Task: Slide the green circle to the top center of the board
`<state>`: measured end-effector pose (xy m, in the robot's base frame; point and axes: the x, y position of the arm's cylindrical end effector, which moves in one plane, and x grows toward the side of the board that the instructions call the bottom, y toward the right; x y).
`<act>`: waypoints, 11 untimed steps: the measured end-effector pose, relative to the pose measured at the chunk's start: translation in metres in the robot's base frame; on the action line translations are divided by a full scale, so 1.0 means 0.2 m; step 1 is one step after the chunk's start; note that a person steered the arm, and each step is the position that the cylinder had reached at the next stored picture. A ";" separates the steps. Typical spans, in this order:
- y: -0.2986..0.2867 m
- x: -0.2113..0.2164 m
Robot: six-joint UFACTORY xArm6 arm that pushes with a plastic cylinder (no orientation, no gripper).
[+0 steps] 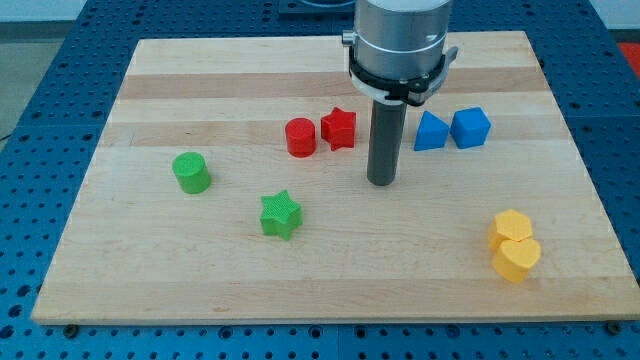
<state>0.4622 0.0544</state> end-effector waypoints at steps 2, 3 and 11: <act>0.09 0.29; -0.14 0.41; -0.74 -0.85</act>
<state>0.2930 -0.0929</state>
